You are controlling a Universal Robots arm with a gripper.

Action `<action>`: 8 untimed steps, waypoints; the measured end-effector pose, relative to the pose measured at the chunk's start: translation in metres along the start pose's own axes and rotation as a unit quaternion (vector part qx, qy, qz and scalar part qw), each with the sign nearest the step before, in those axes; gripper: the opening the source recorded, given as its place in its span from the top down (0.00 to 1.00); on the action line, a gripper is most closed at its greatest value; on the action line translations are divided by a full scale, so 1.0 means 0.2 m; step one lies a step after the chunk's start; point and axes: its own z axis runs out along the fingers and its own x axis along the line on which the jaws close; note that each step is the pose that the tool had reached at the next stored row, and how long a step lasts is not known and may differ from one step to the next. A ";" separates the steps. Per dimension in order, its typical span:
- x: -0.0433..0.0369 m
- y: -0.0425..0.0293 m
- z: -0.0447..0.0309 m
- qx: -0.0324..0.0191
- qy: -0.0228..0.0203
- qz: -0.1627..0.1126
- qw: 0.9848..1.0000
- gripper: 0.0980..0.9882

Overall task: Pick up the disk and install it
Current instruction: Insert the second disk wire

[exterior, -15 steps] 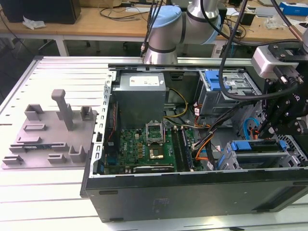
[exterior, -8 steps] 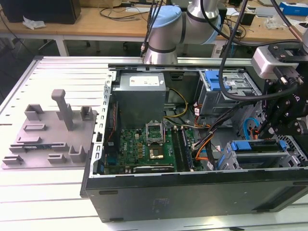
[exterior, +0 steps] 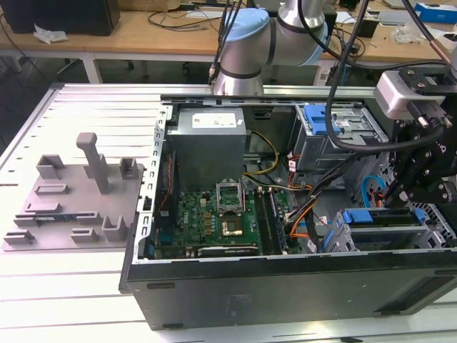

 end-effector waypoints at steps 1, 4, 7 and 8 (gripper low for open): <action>0.000 0.000 0.000 0.000 0.000 0.000 1.000 0.93; 0.001 0.000 0.006 0.000 0.000 0.000 1.000 0.93; 0.001 0.000 0.009 0.000 0.000 0.000 1.000 0.93; 0.001 0.000 0.012 0.000 0.000 0.000 1.000 0.93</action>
